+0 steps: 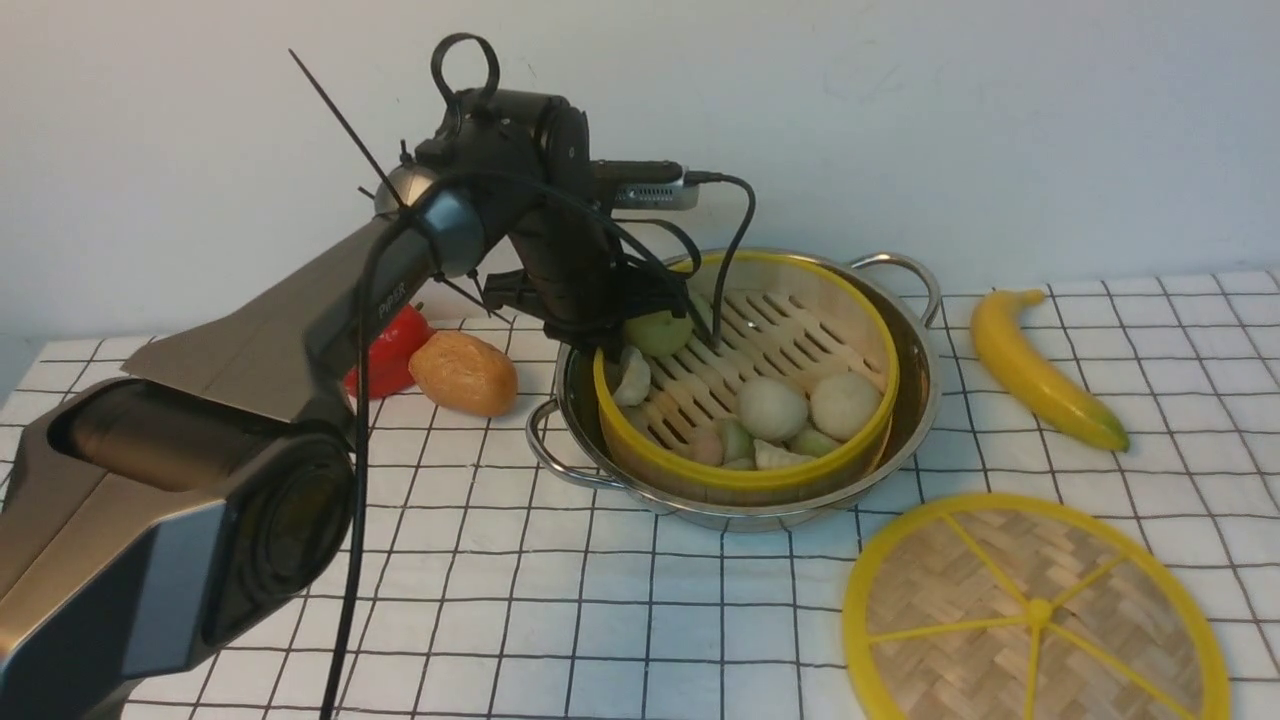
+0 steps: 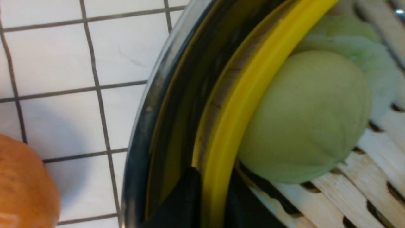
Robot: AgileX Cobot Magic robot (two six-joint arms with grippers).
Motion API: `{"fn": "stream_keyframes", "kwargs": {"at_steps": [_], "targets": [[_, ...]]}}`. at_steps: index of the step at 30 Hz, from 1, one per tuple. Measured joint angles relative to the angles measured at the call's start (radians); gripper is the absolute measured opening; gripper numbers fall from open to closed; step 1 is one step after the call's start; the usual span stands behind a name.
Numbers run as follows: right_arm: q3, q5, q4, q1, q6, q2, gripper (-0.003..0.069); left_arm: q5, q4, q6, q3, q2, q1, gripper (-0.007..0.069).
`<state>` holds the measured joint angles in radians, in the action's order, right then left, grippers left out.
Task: Place the steamer in the pot on the white tablecloth, and put the lid on the steamer.
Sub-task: 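Place the bamboo steamer basket with dumplings into the steel pot with the left gripper, then move the gripper down to the bamboo steamer lid and grasp its center knob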
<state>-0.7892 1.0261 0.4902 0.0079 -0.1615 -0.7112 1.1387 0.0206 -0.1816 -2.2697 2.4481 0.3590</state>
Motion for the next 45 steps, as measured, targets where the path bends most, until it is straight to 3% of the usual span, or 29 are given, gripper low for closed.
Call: {"fn": "stream_keyframes", "kwargs": {"at_steps": [11,15,20,22,26,32,37,45], "targets": [[0.000,0.000,0.000,0.000,0.000,0.000,0.0240,0.039,0.014,0.001,-0.108,-0.001,-0.001,0.0350],[0.000,-0.001,0.004,0.000,0.000,0.000,0.0240,0.074,0.007,0.032,-0.221,-0.001,-0.001,0.0407],[0.000,-0.026,0.043,0.000,0.000,-0.022,0.0240,0.075,-0.008,0.061,-0.346,-0.034,-0.001,0.0416],[0.000,-0.037,0.064,0.000,-0.007,-0.062,0.0240,0.075,-0.008,0.084,-0.359,-0.078,-0.001,0.0392],[-0.001,-0.046,0.076,0.000,-0.037,-0.194,0.0240,0.076,-0.011,0.120,-0.367,-0.231,-0.001,0.0263],[-0.001,-0.104,0.074,0.041,-0.122,-0.387,0.0240,0.076,-0.046,0.146,-0.369,-0.454,-0.001,0.0000],[-0.001,-0.177,0.002,0.153,-0.111,-0.493,0.0240,0.076,-0.047,0.168,-0.370,-0.606,-0.001,-0.0023],[-0.001,-0.235,-0.289,0.242,0.161,-0.640,0.0240,0.076,-0.054,0.208,-0.153,-0.958,-0.001,-0.0023]]}}
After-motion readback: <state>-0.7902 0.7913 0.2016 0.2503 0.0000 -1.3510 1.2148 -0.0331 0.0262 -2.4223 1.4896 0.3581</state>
